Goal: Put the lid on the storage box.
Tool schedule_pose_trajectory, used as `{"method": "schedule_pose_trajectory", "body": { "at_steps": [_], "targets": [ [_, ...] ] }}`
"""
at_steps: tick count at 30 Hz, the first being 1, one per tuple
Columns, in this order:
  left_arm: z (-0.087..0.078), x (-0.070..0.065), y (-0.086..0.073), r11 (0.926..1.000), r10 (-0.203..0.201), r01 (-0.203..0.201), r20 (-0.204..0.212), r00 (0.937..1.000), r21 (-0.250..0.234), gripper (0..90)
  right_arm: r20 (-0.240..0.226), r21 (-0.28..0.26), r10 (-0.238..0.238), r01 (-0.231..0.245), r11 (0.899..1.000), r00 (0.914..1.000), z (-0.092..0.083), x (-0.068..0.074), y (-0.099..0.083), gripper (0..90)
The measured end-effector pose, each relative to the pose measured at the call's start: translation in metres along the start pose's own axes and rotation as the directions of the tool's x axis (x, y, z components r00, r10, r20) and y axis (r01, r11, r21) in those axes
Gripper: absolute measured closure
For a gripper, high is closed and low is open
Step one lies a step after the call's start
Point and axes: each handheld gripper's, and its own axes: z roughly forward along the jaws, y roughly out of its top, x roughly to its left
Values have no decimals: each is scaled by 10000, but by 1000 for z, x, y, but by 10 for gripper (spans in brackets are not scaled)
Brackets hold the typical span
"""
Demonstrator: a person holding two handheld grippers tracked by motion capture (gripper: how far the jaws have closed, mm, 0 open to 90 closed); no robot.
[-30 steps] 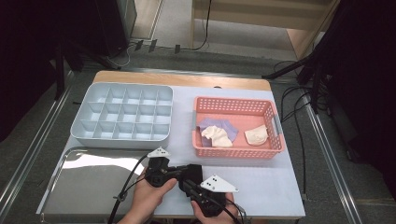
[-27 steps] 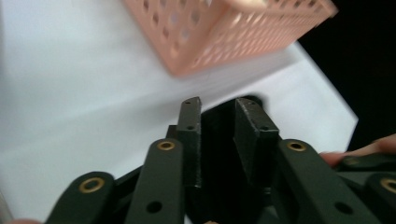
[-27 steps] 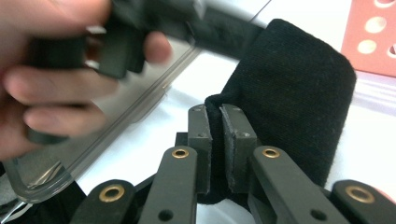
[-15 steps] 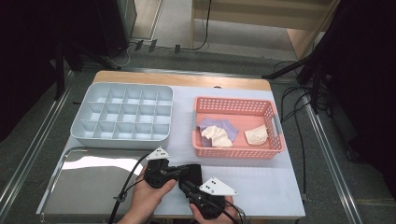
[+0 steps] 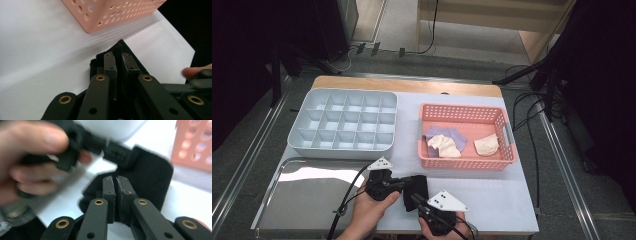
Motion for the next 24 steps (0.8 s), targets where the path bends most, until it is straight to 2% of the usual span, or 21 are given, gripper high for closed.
{"method": "schedule_pose_trajectory", "body": {
  "at_steps": [2,3,4,6,7,10,13,16,18,21,24],
  "targets": [
    [1,0,-1,9999,130,-129,-132,9998,63,838,226,226,-336,331,9992,9992,9,-1,-6,866],
    [1,0,0,9999,128,-126,-234,9996,97,818,151,60,-217,216,9997,9997,11,-3,-8,871],
    [1,0,0,10000,43,-41,-328,9995,54,774,108,46,-33,33,10000,9999,10,-4,-8,875],
    [1,1,0,9999,-96,100,-585,9982,65,652,39,110,42,-42,9999,10000,10,-6,-8,878],
    [1,1,0,9999,-96,100,-585,9982,65,602,-9,101,126,-126,9999,9999,10,-7,-9,878],
    [4,5,-1,9985,-438,460,-714,9965,302,481,-288,10,464,-464,9989,9985,11,-12,-11,878],
    [5,9,-1,9937,-967,995,-532,9939,513,411,-536,-8,553,-554,9985,9970,10,-16,-13,880],
    [8,11,-2,9872,-1362,1367,-122,9906,818,401,-298,39,312,-311,9995,9991,9,-12,-13,884],
    [9,11,-3,9863,-1386,1381,-3,9903,902,413,-147,32,182,-182,9998,9997,10,-10,-14,886],
    [11,10,-4,9818,-1618,1572,363,9862,1063,486,-131,46,208,-207,9998,9997,9,-9,-14,887],
    [12,12,-4,9817,-1613,1541,587,9852,1121,551,-136,18,168,-168,9999,9998,10,-10,-14,885]
  ]
}}
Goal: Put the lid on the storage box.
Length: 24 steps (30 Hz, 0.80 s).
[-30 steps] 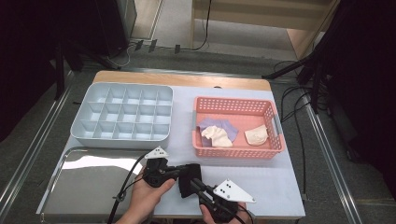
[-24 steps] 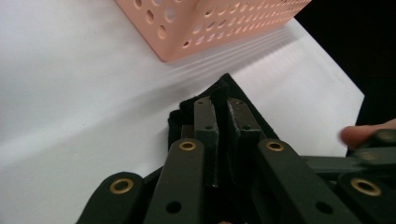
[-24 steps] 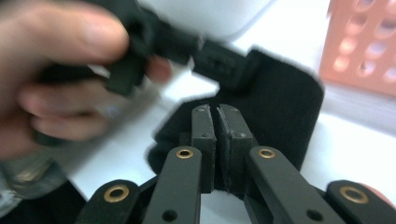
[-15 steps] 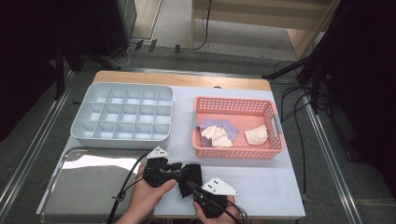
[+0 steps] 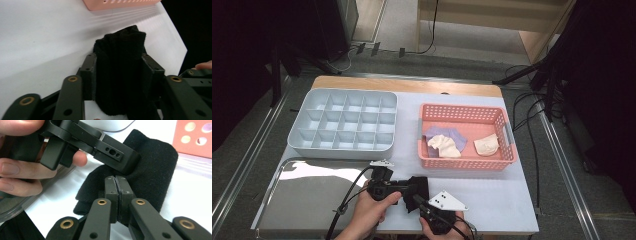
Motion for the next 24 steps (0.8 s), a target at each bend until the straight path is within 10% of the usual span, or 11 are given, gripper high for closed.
{"method": "schedule_pose_trajectory", "body": {
  "at_steps": [12,24],
  "targets": [
    [-6,-4,-1,9984,448,-440,212,9988,-367,728,-56,-121,-189,188,9997,9998,-5,3,1,785],
    [-19,-13,0,9854,1331,-1387,-615,9892,-991,733,155,-478,-170,177,9987,9997,-17,-9,6,541]
  ]
}}
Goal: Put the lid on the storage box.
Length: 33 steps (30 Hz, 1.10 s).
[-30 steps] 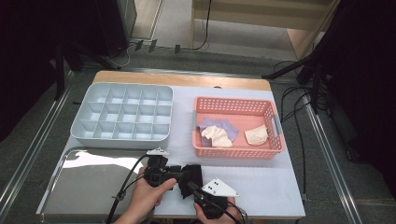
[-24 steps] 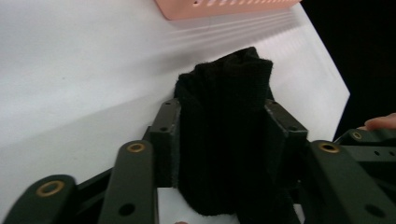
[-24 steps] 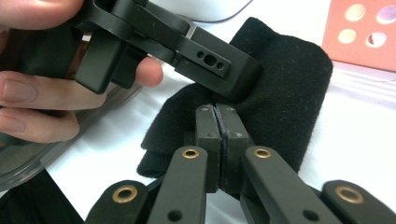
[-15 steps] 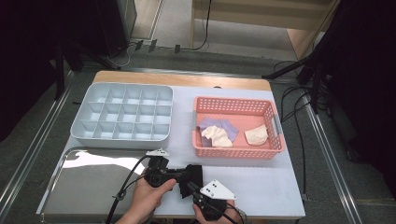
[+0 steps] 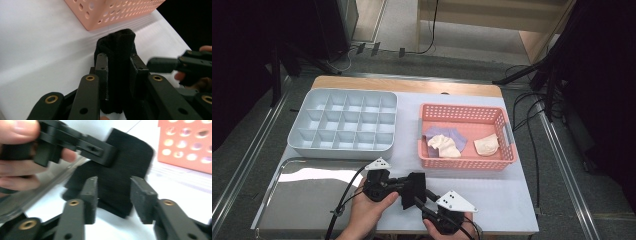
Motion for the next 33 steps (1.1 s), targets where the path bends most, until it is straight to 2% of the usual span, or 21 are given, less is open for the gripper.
{"method": "schedule_pose_trajectory", "body": {
  "at_steps": [1,7,9,10,13,22,28,33],
  "targets": [
    [-4,0,1,9999,34,-35,-76,10000,-134,733,361,-45,-129,131,9999,9993,-2,-6,1,498],
    [-14,1,4,9988,331,-346,-429,9985,-360,733,760,-354,-2,29,9994,9971,-10,-16,4,419],
    [-16,2,5,9987,276,-292,-382,9989,-411,733,854,-415,31,5,9991,9963,-11,-18,4,405],
    [-19,3,6,9984,269,-293,-495,9984,-485,733,935,-436,221,-181,9989,9954,-14,-21,5,388],
    [-23,6,7,9980,300,-329,-518,9982,-548,733,1106,-409,240,-196,9990,9936,-16,-25,5,381],
    [-35,15,10,9969,111,-156,-591,9982,-766,733,1684,-327,273,-221,9992,9853,-24,-39,7,309],
    [-42,19,12,9958,-87,33,-598,9982,-910,732,1817,-381,302,-236,9990,9829,-27,-44,8,280],
    [-48,23,14,9940,-224,151,-667,9975,-1083,732,1863,12,66,-69,10000,9825,-26,-51,16,246]
  ]
}}
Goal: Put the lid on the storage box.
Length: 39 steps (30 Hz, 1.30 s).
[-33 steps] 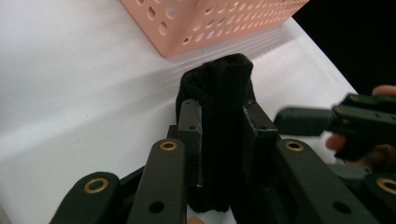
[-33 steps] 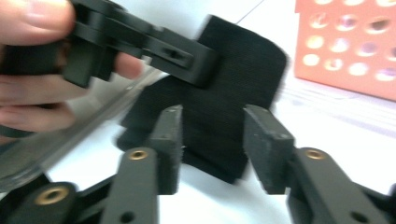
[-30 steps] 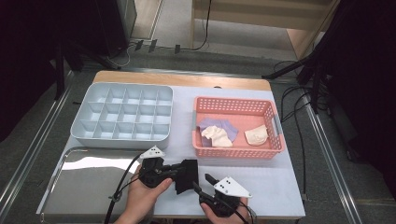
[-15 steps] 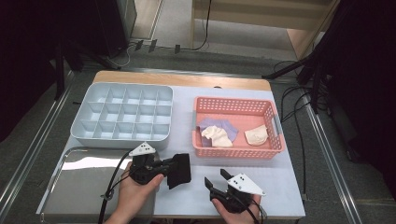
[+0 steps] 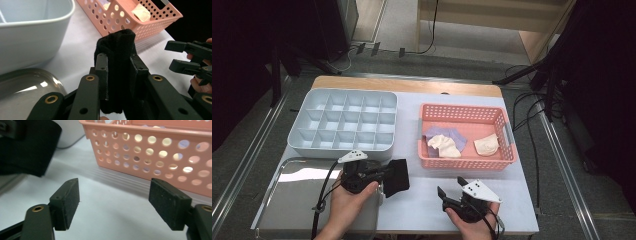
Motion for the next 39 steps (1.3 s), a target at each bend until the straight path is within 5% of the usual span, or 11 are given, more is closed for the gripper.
{"method": "schedule_pose_trajectory", "body": {
  "at_steps": [3,9,17,25,39],
  "targets": [
    [-2,2,2,10000,8,-8,-62,10000,-62,732,202,207,-315,311,9993,9993,-3,-7,4,243],
    [-6,6,2,10000,18,-18,-66,10000,-66,732,248,46,153,-154,9999,9996,-12,-26,4,236],
    [-14,12,3,9996,-172,170,-87,9998,-215,734,279,178,-7,2,9998,9996,-15,-40,-7,230],
    [-27,14,11,9987,-192,183,-175,9997,-485,734,369,51,504,-506,9987,9980,-25,-54,-10,237],
    [-45,30,23,9963,-345,303,-507,9981,-810,734,202,130,370,-373,9992,9991,-21,-48,-12,246]
  ]
}}
